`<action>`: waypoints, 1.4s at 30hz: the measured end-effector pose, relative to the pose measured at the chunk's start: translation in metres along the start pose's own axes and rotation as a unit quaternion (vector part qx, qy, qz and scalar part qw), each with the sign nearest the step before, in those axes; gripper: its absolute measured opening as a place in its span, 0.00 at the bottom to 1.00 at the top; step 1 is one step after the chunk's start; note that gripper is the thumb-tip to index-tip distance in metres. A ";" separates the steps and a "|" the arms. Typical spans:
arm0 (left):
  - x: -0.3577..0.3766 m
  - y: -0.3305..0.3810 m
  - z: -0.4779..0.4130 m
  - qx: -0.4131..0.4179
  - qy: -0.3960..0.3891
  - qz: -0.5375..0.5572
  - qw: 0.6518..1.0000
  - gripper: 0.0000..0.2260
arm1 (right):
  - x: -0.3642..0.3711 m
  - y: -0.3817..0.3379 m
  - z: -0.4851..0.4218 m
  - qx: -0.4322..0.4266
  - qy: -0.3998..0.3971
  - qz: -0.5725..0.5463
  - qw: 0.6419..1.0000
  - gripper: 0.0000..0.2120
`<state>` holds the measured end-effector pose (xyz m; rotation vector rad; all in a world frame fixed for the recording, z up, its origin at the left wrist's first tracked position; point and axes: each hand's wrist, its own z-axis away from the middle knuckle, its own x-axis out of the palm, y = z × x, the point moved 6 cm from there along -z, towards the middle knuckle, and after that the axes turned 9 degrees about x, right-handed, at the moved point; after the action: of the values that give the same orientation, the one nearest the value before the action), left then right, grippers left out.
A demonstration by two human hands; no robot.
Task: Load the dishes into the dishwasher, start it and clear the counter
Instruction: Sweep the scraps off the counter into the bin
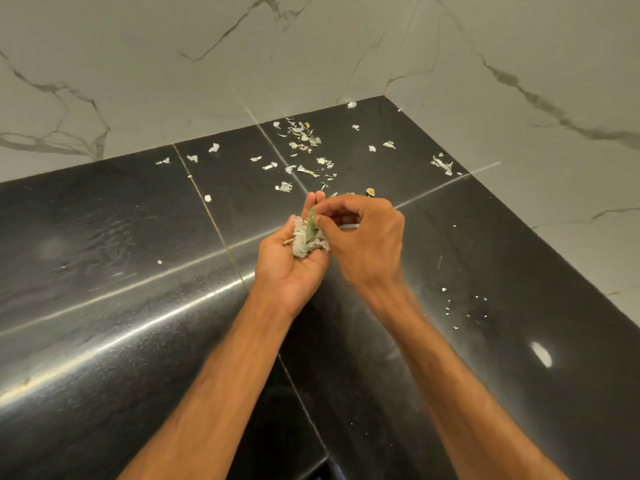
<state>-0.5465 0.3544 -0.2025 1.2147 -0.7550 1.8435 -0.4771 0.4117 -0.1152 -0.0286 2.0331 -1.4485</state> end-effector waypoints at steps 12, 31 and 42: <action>0.004 -0.031 -0.036 0.006 -0.016 0.027 0.999 0.17 | -0.040 0.038 -0.030 -0.008 0.055 -0.056 0.997 0.03; 0.017 -0.047 -0.087 0.010 -0.021 0.022 0.999 0.17 | -0.101 0.232 -0.252 0.044 -0.023 0.368 0.929 0.26; 0.015 -0.050 -0.090 0.022 -0.011 -0.001 1.000 0.17 | -0.097 0.219 -0.221 -0.056 -0.063 0.454 0.887 0.11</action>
<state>-0.5486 0.4574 -0.2183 1.2661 -0.7291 1.8571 -0.4378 0.7201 -0.2130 0.6748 1.6382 -0.7028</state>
